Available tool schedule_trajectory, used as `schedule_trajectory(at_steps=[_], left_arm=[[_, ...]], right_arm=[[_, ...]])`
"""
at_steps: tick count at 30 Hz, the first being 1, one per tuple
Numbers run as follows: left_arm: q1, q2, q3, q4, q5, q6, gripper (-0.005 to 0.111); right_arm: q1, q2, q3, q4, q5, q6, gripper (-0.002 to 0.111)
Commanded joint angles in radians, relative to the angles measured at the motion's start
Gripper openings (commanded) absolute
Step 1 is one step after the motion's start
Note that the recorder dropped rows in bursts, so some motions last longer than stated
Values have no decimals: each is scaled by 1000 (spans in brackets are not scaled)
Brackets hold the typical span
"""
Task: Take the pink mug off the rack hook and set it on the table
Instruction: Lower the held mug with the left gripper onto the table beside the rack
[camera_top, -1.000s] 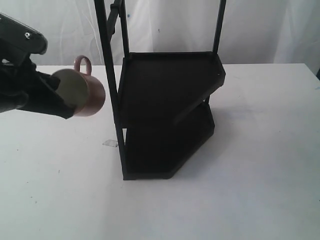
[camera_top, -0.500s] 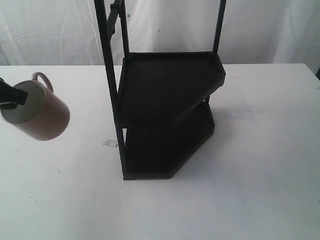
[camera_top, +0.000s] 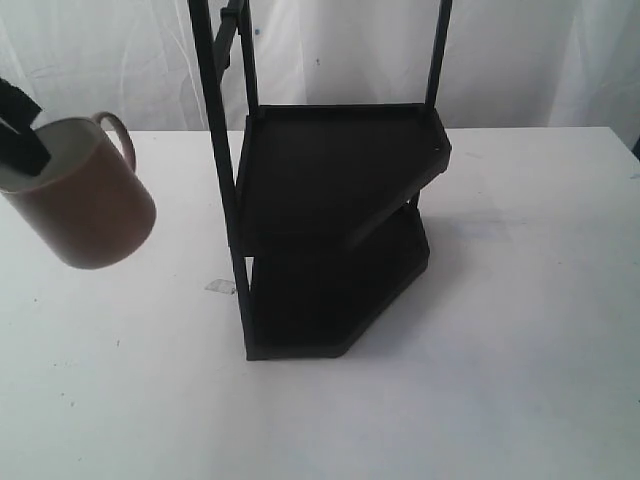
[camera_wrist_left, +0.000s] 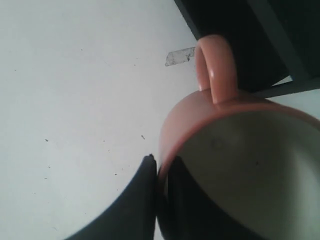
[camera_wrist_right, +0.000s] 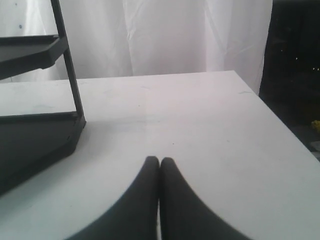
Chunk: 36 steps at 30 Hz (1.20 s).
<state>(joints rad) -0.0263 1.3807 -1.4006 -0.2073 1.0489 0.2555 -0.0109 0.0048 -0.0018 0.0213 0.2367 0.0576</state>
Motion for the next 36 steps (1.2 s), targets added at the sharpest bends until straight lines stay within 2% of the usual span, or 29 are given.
schedule_trajectory(at_steps=[1, 6, 12, 18, 36], left_arm=[[-21, 90, -7, -15, -14, 6, 0], [-52, 192, -7, -12, -16, 18, 0], [-91, 250, -7, 26, -86, 29, 0], [-168, 322, -7, 142, -153, 30, 0], [-165, 439, -7, 146, -263, 29, 0]], right_arm=[[1, -5, 2, 9, 29, -6, 0], [1, -5, 2, 9, 28, -6, 0], [1, -5, 2, 9, 26, -6, 0], [1, -5, 2, 9, 26, -6, 0], [1, -5, 2, 9, 26, -6, 0]])
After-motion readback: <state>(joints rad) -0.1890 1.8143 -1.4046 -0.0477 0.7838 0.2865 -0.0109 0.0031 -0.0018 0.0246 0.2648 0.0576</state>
